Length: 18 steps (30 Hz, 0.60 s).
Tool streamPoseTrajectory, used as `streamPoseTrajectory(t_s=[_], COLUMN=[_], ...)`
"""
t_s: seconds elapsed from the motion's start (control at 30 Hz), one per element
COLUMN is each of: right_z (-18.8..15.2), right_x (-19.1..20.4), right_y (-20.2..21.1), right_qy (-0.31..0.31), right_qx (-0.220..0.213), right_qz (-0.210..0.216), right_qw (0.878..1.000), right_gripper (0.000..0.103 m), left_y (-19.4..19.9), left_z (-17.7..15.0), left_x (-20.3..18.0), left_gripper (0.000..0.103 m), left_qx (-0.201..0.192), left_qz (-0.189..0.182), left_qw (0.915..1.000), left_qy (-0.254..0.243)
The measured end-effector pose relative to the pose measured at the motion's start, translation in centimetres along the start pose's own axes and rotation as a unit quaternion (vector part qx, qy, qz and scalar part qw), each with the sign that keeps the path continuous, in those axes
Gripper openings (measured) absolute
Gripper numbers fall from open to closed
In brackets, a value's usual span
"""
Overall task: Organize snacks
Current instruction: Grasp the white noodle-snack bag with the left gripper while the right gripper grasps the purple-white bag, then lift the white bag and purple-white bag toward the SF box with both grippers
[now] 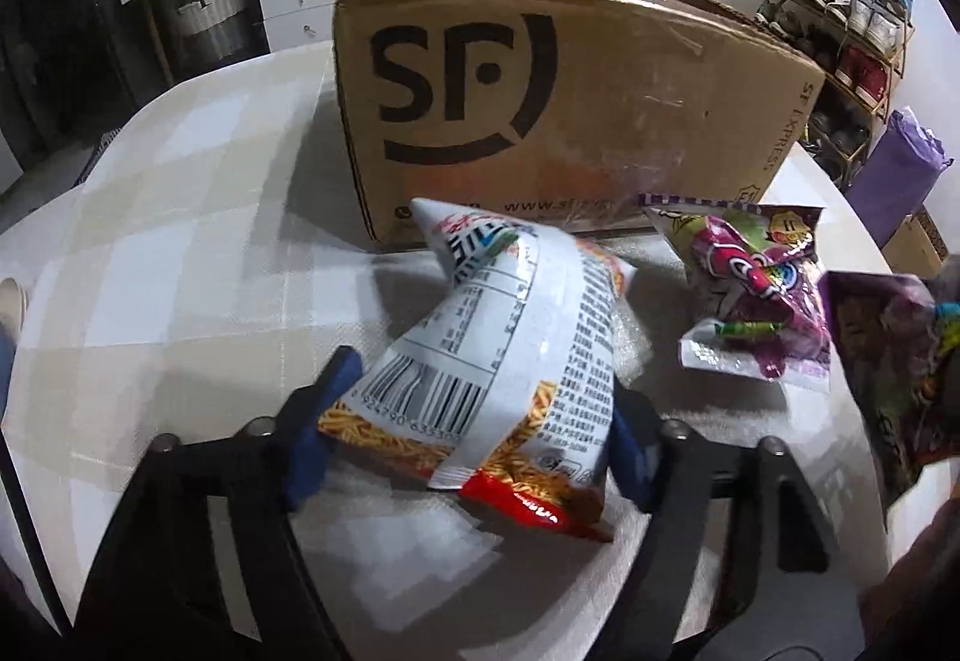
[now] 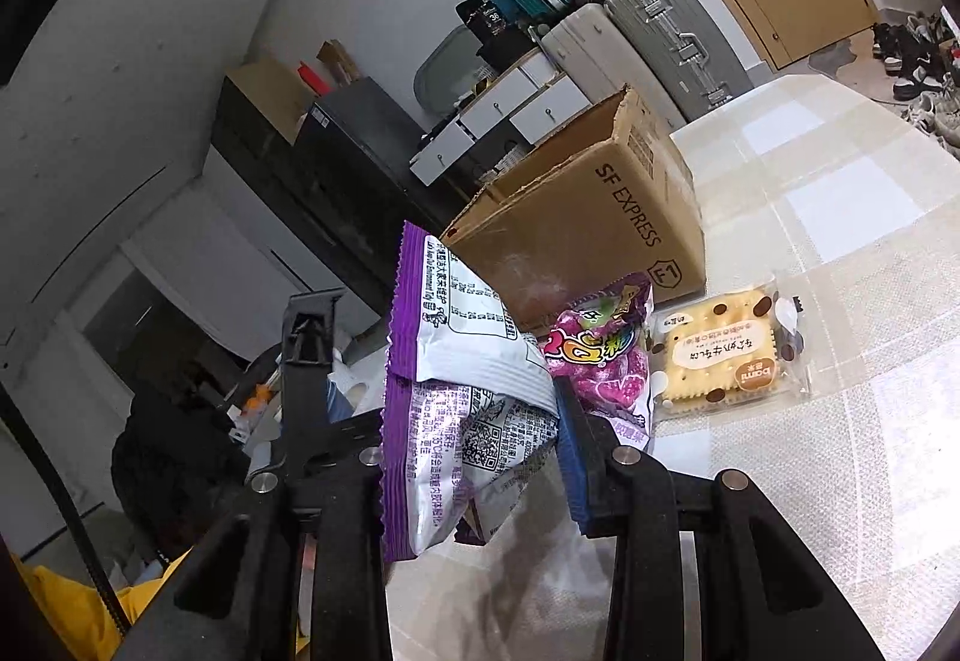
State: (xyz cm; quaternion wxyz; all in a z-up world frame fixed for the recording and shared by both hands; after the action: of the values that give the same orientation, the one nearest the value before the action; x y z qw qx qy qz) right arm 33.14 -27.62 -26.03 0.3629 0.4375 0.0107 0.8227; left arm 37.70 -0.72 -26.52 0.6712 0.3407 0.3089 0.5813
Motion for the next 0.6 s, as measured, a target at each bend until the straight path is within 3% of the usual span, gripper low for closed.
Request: streamPoseTrajectory(t_s=[0.03, 0.07, 0.3, 0.6], right_z=[0.0, 0.0, 0.0, -0.9], right_x=[0.0, 0.0, 0.7, 4.8], right_y=[0.0, 0.2, 0.6, 5.0], right_qy=[0.0, 0.0, 0.013, 0.028], right_qx=[-0.001, -0.003, -0.01, -0.009], right_qz=[0.001, 0.003, 0.007, 0.008], right_qw=[1.0, 1.0, 1.0, 1.0], right_gripper=[0.034, 0.034, 0.034, 0.034], left_y=[0.3, 0.5, 4.1, 13.6], left_z=[-0.1, -0.2, -0.8, -3.5], left_x=[0.2, 0.5, 0.9, -1.4], left_gripper=[0.064, 0.054, 0.052, 0.053], left_qx=[0.0, 0.002, -0.014, -0.084], left_qz=[-0.005, -0.008, -0.012, -0.033], left_qw=[1.0, 0.9999, 0.9996, 0.9959], left_qy=[0.006, 0.013, 0.02, 0.01])
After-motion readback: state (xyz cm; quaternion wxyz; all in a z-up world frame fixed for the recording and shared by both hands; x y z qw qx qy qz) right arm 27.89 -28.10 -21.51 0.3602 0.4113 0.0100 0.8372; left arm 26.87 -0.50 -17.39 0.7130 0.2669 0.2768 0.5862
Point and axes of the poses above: each gripper's, at about its wrist camera, not at the fingertips, and y roughly against the way its jaws point, x to its left, z to its top, the point moved 5 cm from there along -y, roughly the way its jaws point, and after that the axes turned 4 degrees about -y, right-handed, at the moved point
